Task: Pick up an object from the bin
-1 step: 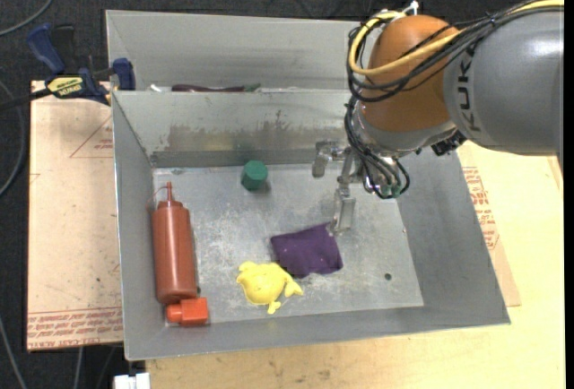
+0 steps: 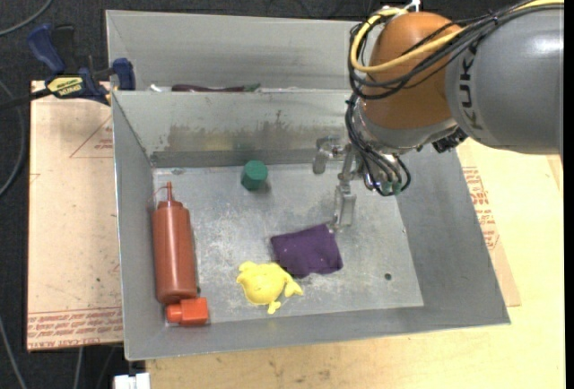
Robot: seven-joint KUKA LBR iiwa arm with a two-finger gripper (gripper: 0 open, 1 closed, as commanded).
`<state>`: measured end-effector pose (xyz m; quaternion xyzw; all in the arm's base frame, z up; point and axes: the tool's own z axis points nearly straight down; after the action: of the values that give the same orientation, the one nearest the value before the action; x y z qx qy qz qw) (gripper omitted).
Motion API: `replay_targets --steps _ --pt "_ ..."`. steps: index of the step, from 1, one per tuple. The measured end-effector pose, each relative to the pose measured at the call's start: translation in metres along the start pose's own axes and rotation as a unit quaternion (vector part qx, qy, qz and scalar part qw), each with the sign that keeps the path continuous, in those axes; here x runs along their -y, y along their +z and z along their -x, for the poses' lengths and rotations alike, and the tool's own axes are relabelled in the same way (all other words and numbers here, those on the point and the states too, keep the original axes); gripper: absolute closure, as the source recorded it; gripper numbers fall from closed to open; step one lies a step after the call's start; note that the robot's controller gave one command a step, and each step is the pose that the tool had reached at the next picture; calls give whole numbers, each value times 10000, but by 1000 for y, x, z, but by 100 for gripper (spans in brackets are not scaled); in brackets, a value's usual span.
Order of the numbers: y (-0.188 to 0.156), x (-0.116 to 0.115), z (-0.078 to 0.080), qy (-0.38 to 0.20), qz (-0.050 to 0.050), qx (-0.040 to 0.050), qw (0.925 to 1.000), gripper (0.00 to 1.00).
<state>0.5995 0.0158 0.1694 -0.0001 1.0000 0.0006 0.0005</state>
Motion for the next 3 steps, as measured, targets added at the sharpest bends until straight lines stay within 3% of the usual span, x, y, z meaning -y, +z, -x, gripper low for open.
replay_targets --steps 1,2,3 --pt "35 0 -25 -167 -1 37 9999 0" --pt "99 -8 -35 -149 9 13 9999 100" --pt "99 -8 -35 -149 9 13 9999 100"
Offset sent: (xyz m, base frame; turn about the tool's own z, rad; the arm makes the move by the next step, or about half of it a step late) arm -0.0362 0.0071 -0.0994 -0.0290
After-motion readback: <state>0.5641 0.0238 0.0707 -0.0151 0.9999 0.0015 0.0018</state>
